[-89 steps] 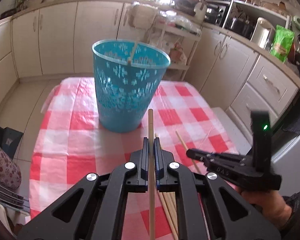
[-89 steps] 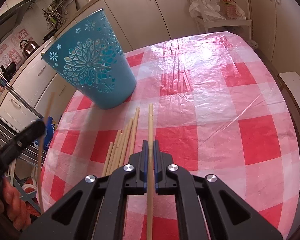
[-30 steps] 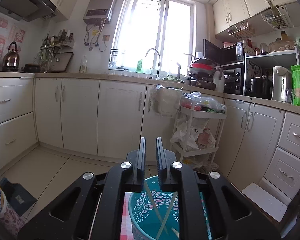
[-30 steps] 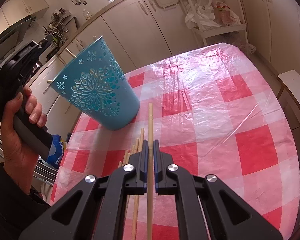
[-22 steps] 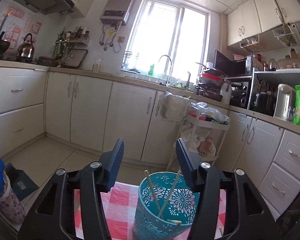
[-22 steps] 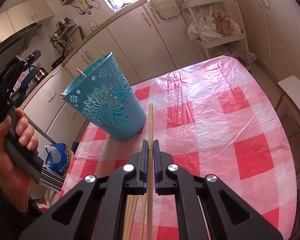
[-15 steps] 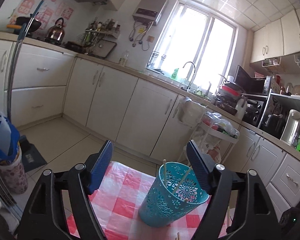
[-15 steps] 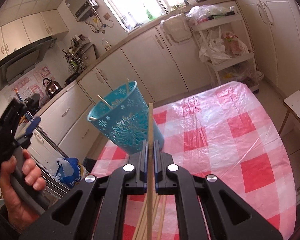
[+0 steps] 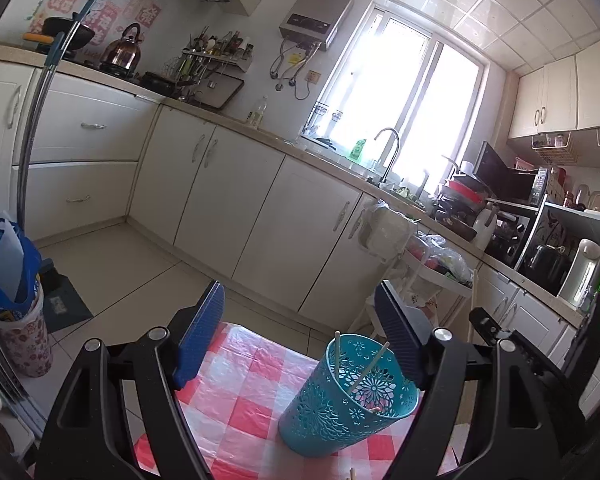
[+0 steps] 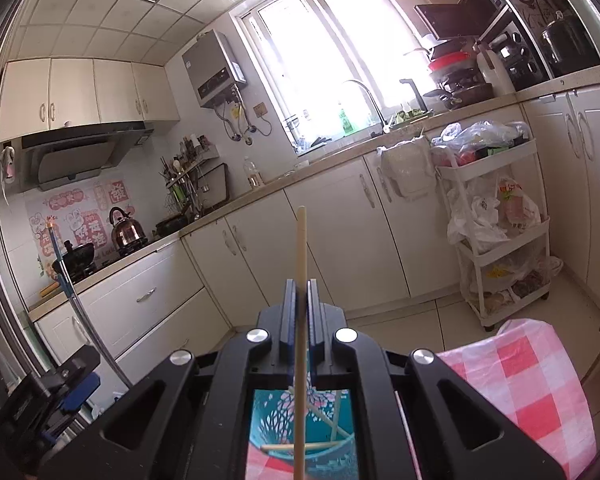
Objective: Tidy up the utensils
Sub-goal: 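Lower the right gripper's chopstick into the teal basket and open the right gripper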
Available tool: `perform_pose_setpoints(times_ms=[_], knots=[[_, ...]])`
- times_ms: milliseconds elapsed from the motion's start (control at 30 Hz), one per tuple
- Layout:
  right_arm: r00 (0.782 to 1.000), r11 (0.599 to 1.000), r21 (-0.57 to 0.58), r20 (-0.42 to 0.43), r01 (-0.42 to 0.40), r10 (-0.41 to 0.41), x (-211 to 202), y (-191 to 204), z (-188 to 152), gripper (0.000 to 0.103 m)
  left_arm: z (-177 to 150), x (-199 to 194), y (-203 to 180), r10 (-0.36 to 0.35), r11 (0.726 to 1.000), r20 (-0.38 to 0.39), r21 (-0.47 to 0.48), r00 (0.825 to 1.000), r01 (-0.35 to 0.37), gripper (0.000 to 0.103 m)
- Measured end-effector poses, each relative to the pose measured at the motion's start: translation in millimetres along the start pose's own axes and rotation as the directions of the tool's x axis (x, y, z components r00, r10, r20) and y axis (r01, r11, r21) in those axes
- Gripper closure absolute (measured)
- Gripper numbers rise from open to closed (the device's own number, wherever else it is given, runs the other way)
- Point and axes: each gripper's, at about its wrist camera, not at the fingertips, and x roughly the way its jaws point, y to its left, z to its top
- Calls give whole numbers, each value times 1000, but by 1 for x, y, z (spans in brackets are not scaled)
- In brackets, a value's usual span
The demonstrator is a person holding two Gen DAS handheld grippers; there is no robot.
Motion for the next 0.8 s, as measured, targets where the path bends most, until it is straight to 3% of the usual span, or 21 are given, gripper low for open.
perform_pose_setpoints(times_ms=[233,433,800], knots=[[999,999,-14,24,40,-39,41,4,2,97,5,-1,9,-2,999,-6,-33,1000,2,29],[996,996,-25,-25,86,-87,70,1,-10,97,6,-3,12,-9,999,1,-43,1000,9,29],[993,996,-37,-83,81,-84,59,-2,-24,96,5,-2,12,-8,999,-8,-44,1000,8,29]])
